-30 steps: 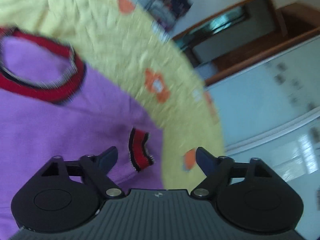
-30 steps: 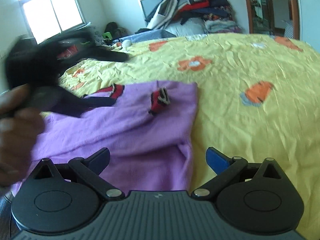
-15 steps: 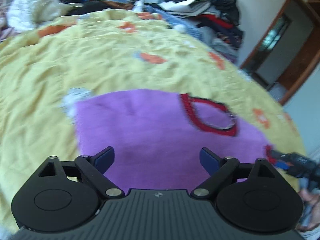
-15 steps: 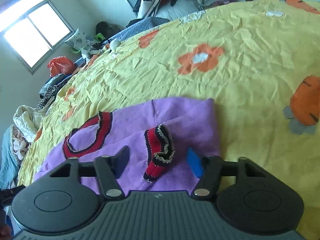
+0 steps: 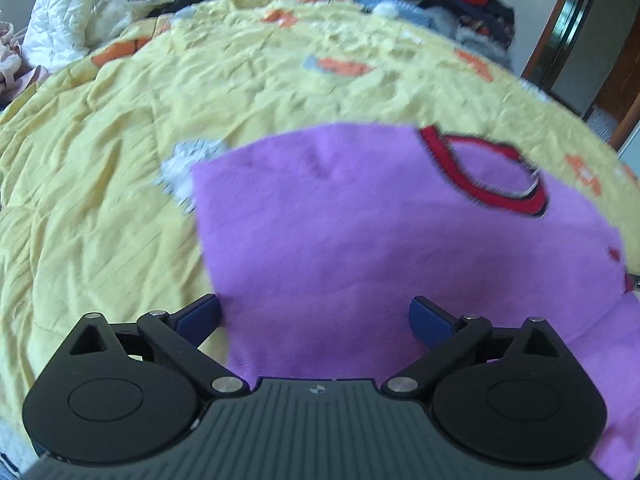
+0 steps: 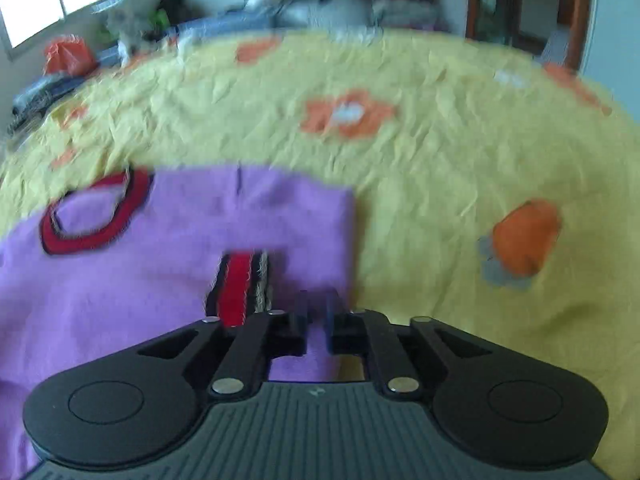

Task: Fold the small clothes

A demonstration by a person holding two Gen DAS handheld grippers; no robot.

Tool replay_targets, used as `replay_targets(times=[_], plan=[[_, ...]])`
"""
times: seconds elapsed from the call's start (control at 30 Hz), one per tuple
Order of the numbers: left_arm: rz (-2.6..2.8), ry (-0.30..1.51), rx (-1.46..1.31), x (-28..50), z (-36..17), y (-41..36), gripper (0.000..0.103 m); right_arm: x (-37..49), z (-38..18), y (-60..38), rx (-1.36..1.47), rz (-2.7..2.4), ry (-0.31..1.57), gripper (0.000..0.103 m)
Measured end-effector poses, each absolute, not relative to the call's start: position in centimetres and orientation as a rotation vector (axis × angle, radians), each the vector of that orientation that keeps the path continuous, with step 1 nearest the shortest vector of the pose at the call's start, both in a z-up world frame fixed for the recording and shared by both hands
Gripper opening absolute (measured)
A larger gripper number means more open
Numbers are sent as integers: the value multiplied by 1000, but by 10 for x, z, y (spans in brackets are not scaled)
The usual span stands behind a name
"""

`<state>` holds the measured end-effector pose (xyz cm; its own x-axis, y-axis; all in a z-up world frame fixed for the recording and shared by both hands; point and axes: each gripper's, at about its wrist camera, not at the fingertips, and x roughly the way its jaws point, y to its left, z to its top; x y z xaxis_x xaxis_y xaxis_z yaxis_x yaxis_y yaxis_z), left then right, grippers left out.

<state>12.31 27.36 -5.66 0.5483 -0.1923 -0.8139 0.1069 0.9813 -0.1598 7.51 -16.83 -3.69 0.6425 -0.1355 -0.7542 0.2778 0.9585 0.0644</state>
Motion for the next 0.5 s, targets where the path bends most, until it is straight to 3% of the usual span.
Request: replay_targets(times=[0.07,0.13,0.33,0.5], plan=[[-188,970,-96,121,-59,279,101,69,-13,-159,165,-299,739,28],[-194,971,-86,121,-60,279,102,84,5,-144,217,-227,694,28],[-185,960,-13,120,-64,269,103,148,-3,-62,130,-269,828,28],[-163,983,-48,113,-60,270,103,120,-3,-23,2,-215,841,29]])
